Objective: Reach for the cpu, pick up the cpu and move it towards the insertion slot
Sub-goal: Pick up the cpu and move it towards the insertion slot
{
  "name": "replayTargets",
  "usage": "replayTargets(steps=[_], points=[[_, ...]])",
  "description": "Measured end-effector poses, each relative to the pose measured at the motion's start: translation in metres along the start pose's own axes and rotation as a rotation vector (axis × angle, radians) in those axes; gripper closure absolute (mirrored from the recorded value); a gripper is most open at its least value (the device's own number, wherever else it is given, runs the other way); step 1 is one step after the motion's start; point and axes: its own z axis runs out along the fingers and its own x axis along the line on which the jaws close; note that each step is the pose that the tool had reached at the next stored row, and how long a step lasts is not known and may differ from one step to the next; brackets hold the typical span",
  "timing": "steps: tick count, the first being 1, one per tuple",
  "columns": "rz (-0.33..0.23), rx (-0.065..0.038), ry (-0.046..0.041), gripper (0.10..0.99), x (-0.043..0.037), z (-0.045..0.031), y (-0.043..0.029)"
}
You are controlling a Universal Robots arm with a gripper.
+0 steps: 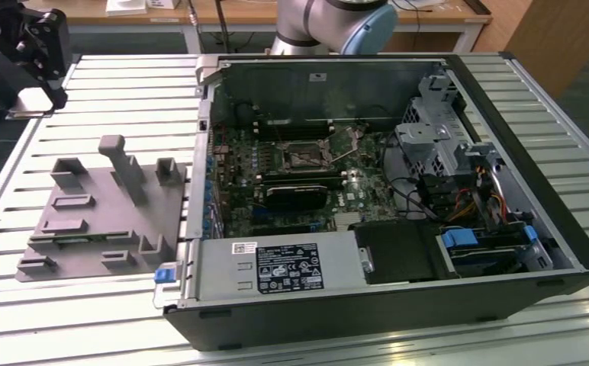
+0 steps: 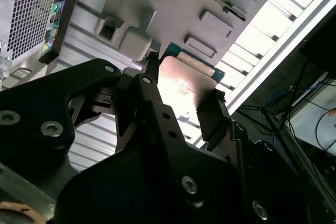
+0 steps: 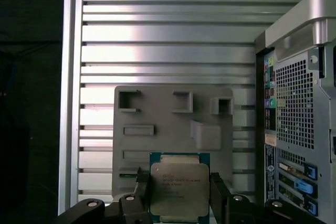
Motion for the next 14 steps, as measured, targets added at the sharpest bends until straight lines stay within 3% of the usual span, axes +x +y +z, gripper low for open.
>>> replayTargets(steps=[14], points=[[0.0,0.0,-0.0002,0.545,-0.0288,0.0,0.0004]])
